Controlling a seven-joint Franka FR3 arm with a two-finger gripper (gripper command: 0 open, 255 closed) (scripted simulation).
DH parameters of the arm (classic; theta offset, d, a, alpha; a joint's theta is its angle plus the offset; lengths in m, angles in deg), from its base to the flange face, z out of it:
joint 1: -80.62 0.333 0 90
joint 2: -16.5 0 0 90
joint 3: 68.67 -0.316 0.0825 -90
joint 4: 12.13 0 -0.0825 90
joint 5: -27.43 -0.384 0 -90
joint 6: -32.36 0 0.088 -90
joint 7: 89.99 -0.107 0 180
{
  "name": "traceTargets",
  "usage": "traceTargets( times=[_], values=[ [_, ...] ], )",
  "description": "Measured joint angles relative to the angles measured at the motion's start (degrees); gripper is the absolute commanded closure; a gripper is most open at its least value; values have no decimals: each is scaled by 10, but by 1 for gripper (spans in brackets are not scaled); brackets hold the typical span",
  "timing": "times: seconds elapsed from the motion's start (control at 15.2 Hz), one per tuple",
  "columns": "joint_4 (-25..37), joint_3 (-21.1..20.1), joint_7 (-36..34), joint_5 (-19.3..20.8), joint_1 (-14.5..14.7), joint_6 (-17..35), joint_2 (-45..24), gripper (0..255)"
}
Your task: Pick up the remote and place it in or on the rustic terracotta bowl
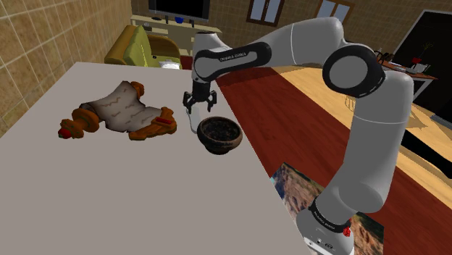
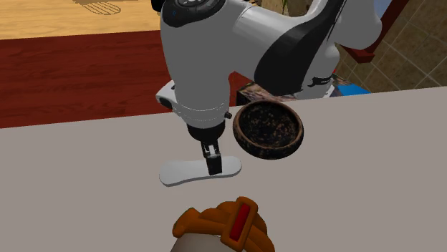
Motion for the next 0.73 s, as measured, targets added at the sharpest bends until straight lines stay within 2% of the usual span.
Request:
traceTargets(
  times=[0.2,0.73],
  values=[
    [53,5,-14,1,2,0,-48,0],
    [38,8,-20,5,3,44,-77,0]
  ],
)
